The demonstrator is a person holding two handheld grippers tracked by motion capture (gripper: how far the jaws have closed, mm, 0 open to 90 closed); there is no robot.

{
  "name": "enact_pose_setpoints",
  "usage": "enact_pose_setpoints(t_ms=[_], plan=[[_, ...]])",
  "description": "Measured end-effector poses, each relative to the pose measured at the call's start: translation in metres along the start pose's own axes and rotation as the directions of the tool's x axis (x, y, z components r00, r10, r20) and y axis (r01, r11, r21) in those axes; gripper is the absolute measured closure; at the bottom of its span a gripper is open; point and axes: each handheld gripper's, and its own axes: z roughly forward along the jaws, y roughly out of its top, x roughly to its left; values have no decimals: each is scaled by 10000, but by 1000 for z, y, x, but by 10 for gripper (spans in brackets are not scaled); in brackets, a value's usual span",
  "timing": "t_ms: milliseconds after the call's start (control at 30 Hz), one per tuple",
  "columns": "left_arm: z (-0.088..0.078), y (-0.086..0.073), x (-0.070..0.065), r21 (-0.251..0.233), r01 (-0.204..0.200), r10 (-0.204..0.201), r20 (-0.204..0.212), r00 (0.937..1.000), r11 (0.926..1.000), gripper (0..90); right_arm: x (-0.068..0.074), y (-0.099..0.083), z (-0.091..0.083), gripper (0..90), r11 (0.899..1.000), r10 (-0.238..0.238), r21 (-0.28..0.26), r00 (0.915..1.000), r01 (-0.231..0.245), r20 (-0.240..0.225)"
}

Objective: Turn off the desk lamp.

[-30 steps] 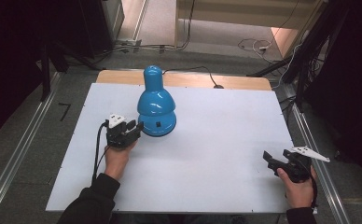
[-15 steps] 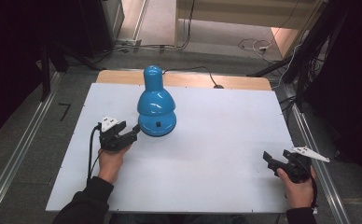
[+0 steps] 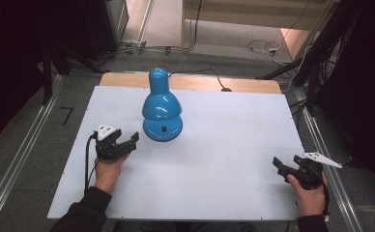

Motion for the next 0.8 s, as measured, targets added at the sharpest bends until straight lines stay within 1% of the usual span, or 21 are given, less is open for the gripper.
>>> enact_pose_setpoints(t_ms=[100,200,300,400,433,500,800], plan=[[-2,0,2,12,57,-57,-66,10000,10000,256,0,0,0,133,10000,26,5,10000,-26,39],[-3,-2,3,109,-14,16,-218,9998,9999,215,1,0,0,133,10000,-23,39,10000,23,29],[-5,-2,6,167,126,-120,-375,9992,9998,182,1,0,0,133,10000,-7,48,10000,7,26],[-8,-3,9,93,194,-190,-430,9989,9998,175,0,0,0,133,10000,10,-17,10000,-10,55],[-9,-3,10,32,296,-294,-450,9986,9996,174,0,0,0,133,10000,31,-13,10000,-31,58],[-10,-3,13,69,368,-365,-430,9984,9993,160,0,0,0,133,10000,27,0,10000,-27,68],[-18,-6,19,8,407,-406,-492,9980,9992,155,-1,0,-1,133,10000,43,2,10000,-43,65]])
